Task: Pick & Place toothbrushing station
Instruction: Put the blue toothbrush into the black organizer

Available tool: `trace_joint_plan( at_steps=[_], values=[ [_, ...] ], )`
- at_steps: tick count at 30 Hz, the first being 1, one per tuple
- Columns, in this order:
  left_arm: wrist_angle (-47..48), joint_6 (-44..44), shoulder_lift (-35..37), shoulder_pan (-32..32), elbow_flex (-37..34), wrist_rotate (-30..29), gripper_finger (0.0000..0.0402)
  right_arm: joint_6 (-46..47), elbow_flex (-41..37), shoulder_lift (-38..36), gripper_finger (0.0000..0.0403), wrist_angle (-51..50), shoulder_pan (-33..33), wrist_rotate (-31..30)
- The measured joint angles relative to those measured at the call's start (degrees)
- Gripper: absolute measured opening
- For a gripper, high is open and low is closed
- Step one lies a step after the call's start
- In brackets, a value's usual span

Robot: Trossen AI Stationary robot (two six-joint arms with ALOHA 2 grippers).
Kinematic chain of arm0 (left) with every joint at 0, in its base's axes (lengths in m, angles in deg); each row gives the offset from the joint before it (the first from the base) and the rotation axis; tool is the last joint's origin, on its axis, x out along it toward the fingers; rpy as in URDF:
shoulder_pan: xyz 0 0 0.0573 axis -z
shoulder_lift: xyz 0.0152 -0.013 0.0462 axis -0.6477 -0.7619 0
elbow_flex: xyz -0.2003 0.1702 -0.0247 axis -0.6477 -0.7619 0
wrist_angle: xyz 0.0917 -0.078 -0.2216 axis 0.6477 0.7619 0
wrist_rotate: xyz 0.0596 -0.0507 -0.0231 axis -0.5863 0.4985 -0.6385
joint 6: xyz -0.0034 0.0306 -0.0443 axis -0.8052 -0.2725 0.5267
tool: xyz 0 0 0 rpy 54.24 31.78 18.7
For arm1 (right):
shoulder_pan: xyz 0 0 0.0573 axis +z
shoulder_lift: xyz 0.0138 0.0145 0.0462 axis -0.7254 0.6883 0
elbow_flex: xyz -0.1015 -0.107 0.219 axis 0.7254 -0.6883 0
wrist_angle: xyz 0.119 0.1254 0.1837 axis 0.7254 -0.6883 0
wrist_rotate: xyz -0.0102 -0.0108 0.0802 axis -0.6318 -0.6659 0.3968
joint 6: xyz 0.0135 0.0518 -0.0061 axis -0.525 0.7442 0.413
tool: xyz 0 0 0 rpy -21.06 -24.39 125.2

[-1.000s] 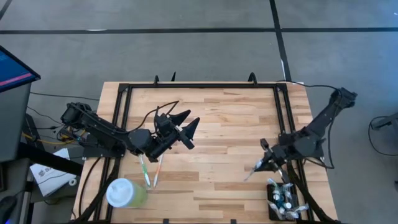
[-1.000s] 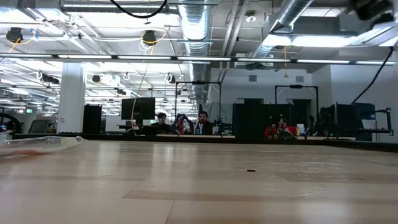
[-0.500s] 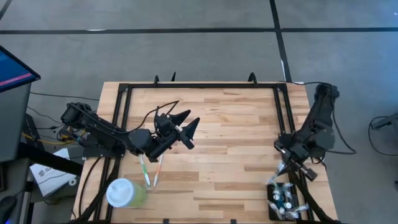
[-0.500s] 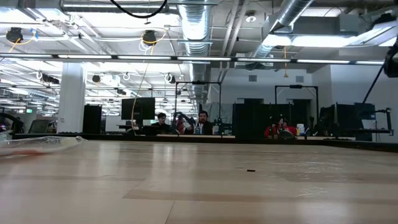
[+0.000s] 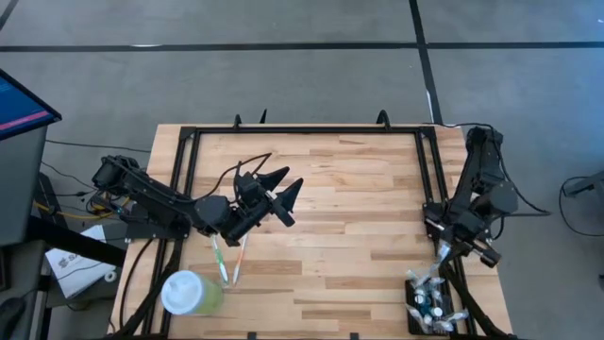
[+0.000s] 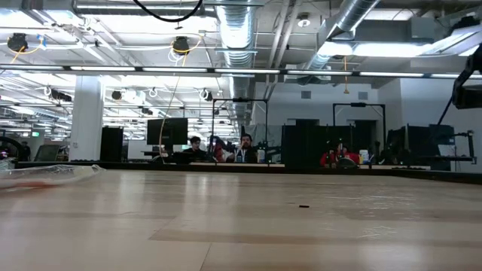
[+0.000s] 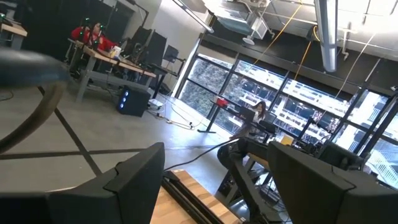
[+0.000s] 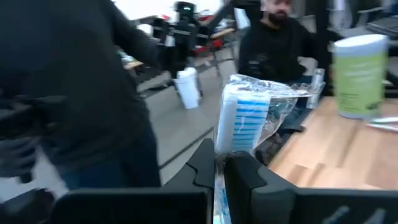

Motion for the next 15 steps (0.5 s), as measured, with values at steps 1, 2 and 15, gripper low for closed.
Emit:
trace_joint_plan(
  at_steps=[1,2,15],
  values=[
    [0.00,0.00,0.00,0.00,0.00,0.00,0.0278,0.01,0.12,-0.24,0.0005,0.02,0.41,0.75],
    [0.00,0.01,0.00,0.00,0.00,0.00,0.0278,0.00,0.25,-0.31,0.0005,0.32,0.84,1.67],
    [0.00,0.02,0.00,0.15,0.00,0.00,0.0278,-0.74,1.02,-0.41,0.0005,4.61,8.31,4.35]
  ],
)
